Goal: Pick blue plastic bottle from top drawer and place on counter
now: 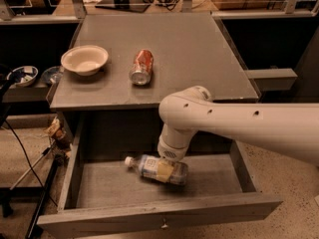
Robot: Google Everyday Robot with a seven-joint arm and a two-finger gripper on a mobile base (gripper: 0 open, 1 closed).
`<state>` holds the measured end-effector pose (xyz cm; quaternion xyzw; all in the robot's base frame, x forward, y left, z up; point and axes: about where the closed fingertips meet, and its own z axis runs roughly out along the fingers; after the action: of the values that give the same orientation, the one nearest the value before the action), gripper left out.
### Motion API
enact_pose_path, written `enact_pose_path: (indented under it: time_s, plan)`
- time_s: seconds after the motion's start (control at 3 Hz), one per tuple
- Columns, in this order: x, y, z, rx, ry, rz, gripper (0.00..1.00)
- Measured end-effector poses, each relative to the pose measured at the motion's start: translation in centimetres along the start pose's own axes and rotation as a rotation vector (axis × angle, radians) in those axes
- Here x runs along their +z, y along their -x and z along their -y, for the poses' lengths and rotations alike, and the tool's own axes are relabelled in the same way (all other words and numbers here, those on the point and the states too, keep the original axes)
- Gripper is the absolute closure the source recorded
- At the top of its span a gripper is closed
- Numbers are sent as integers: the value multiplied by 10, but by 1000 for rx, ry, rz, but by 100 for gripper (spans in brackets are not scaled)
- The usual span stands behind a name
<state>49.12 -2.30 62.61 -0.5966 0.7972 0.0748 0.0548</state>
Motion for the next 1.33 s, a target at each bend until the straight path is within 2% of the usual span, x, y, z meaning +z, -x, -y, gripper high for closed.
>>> enact_pose_path:
  time_s: [0.67, 1.0, 1.33]
  plan:
    - [-50, -29, 9, 38, -49, -26, 100]
    - [-89, -61, 14, 101, -105, -45, 100]
    - [-89, -61, 14, 101, -105, -45, 100]
